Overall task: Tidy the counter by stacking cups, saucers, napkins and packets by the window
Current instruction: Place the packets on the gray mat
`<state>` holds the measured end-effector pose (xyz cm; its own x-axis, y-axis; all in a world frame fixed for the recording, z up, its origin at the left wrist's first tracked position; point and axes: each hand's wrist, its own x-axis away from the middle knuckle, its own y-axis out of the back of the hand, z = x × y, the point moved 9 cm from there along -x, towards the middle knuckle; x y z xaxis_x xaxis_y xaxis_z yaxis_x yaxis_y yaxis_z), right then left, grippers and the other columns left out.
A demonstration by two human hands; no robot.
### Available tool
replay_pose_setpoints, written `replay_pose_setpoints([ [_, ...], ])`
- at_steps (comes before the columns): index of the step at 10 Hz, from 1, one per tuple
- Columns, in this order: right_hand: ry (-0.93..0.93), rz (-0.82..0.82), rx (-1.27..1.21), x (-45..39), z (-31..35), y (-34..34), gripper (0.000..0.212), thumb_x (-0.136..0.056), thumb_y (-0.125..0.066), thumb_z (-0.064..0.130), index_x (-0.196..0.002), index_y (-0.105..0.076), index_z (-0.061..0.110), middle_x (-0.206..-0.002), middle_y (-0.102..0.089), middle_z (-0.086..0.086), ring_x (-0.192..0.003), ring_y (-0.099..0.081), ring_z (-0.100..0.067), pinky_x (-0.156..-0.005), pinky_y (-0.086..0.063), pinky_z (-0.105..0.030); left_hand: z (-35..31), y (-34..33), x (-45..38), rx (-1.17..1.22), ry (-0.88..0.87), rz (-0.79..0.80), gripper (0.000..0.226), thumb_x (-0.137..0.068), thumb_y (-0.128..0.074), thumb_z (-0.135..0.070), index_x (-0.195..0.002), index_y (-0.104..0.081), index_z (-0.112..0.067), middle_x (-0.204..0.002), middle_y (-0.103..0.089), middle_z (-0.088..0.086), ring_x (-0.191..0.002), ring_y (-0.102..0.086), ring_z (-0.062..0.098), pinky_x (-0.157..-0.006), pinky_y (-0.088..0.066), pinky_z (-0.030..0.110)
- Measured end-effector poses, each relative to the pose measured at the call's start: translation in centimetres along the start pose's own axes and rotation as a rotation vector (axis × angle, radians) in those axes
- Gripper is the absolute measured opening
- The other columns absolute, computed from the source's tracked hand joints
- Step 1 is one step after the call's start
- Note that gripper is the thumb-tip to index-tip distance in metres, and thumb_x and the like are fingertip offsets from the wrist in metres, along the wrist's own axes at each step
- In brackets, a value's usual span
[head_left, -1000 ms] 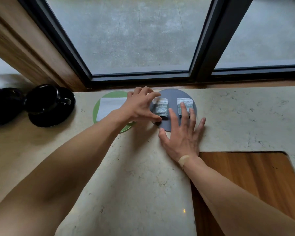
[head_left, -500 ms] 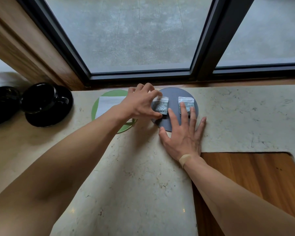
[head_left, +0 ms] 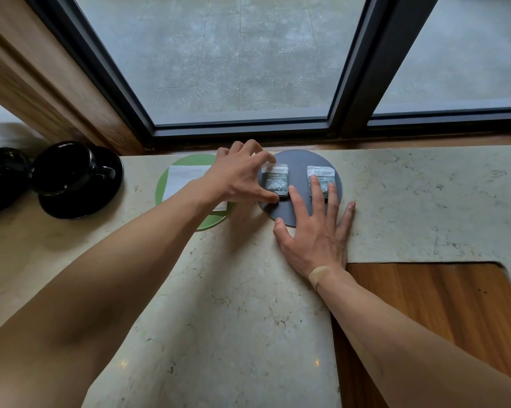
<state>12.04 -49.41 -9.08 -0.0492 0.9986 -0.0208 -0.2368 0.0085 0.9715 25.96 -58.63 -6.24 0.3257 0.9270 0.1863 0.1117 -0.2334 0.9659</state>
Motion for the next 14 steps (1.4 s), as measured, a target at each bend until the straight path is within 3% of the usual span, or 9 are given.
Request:
replay_pose_setpoints([
  [4, 0.004, -0.009, -0.010, -0.04, -0.02, -0.05, 0.069, -0.086, -0.031, 0.061, -0.149, -0.028, 0.035, -0.164, -0.006, -0.004, -0.150, 0.006, -0.030, -0.115, 0.004, -0.065, -0.45, 0.28, -0.02, -0.004, -0.060, -0.020, 0.074, -0.068, -0.067, -0.068, -0.131, -0.048, -0.034, -0.134, -0.042, 0.000, -0.122, -0.035, 0.023, -0.101, -0.027, 0.044],
  [14, 0.005, 0.010, 0.005, -0.11, -0.03, -0.25, 0.068, -0.087, -0.031, 0.061, -0.151, -0.022, 0.039, -0.164, -0.002, -0.005, -0.150, 0.008, -0.030, -0.115, 0.005, -0.065, -0.31, 0.05, -0.34, -0.019, -0.094, 0.001, 0.072, -0.071, -0.064, -0.066, -0.133, -0.045, -0.036, -0.135, -0.040, -0.001, -0.122, -0.035, 0.022, -0.099, -0.027, 0.043],
])
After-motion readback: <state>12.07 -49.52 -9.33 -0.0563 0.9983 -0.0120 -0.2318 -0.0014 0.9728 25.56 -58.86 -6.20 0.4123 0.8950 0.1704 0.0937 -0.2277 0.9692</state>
